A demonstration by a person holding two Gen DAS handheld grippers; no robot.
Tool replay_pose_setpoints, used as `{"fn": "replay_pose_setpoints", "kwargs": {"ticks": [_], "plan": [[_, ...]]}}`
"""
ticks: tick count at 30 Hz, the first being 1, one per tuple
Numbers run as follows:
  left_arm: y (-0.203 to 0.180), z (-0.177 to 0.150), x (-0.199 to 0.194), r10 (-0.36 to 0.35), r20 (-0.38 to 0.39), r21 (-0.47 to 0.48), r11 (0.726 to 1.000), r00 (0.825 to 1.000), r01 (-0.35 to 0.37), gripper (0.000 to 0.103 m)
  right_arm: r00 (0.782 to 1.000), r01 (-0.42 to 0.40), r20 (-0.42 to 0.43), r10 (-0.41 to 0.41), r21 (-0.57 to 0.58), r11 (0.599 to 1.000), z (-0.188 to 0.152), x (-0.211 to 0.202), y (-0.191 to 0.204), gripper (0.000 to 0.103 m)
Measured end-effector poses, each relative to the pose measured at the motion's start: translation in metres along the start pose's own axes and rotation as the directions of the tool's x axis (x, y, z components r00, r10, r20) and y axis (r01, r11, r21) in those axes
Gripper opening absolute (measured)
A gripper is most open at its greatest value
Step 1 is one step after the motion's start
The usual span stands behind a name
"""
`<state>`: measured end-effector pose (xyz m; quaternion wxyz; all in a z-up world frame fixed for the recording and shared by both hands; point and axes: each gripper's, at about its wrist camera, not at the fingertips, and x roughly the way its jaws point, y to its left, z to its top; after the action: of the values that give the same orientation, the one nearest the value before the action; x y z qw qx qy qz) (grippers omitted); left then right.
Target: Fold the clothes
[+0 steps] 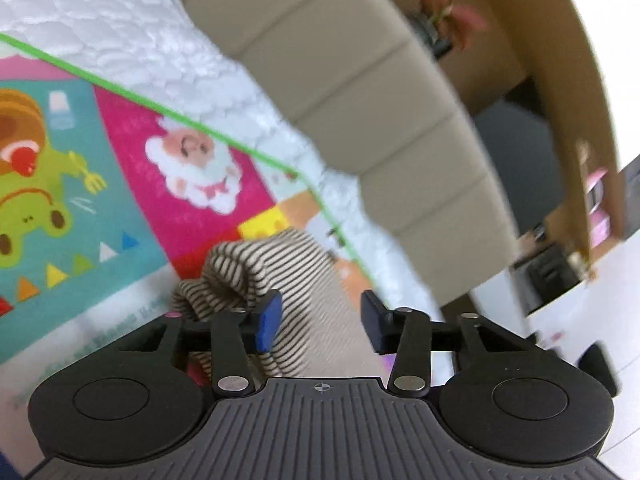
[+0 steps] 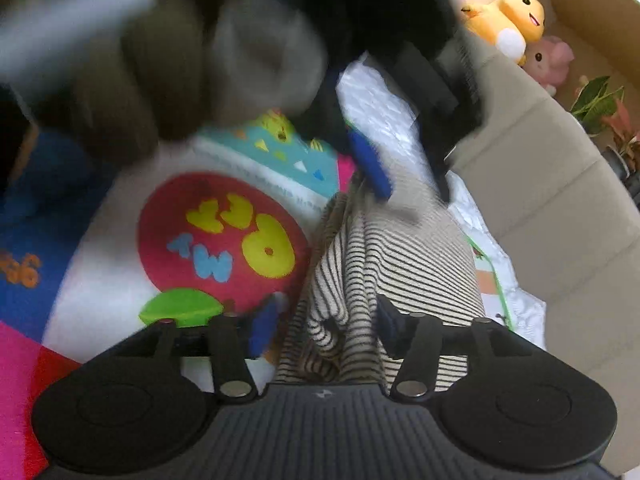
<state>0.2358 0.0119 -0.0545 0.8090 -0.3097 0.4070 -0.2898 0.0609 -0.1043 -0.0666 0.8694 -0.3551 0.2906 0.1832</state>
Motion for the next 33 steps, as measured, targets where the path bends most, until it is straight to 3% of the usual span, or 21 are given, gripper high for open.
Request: {"fn": "replay_pose_setpoints", "kwargs": {"ticks": [1,4,5,7,9,12,16,24,33], "plan": [[-0.003,0.000,0.003,-0.005,0.001,0.012,1.000,1.000,0.005,0.043,0.999,-0.030,0.019,0.030,0.025,0.999,0.000,-0.007,-0.007,0.057],[0.001,-0.001,0.006,-0.021,-0.001,0.019,1.000,1.000,0.021,0.035,0.992,-0.103,0.089,0.092,0.135,0.985,0.000,-0.031,-0.033,0.078],[0.005,-0.001,0.005,-0.026,-0.001,0.017,1.000,1.000,0.026,0.035,0.990,-0.107,0.109,0.089,0.174,0.979,0.000,-0.038,-0.041,0.086],[0.010,-0.001,0.006,-0.032,-0.006,0.014,0.999,0.999,0.033,0.035,0.988,-0.095,0.142,0.060,0.257,0.962,0.001,-0.047,-0.059,0.090],[0.013,-0.001,0.009,-0.034,-0.013,0.016,0.999,0.999,0.034,0.035,0.987,-0.086,0.155,0.032,0.353,0.931,0.000,-0.045,-0.079,0.103],[0.013,-0.001,0.010,-0.034,-0.020,0.024,0.999,0.999,0.034,0.035,0.994,-0.081,0.108,0.033,0.482,0.872,-0.011,-0.020,-0.099,0.103],[0.015,-0.001,0.011,-0.041,-0.030,0.017,0.999,0.999,0.041,0.035,0.990,-0.107,-0.011,0.139,0.586,0.804,-0.036,0.034,-0.096,0.103],[0.018,-0.002,0.016,-0.036,-0.050,0.025,0.999,0.998,0.038,0.035,0.996,-0.074,0.003,0.094,0.648,0.758,-0.038,0.031,-0.084,0.103],[0.018,-0.003,0.015,-0.034,-0.051,0.024,0.999,0.998,0.035,0.035,0.998,-0.060,0.013,0.068,0.632,0.772,-0.043,0.030,-0.084,0.103]]}}
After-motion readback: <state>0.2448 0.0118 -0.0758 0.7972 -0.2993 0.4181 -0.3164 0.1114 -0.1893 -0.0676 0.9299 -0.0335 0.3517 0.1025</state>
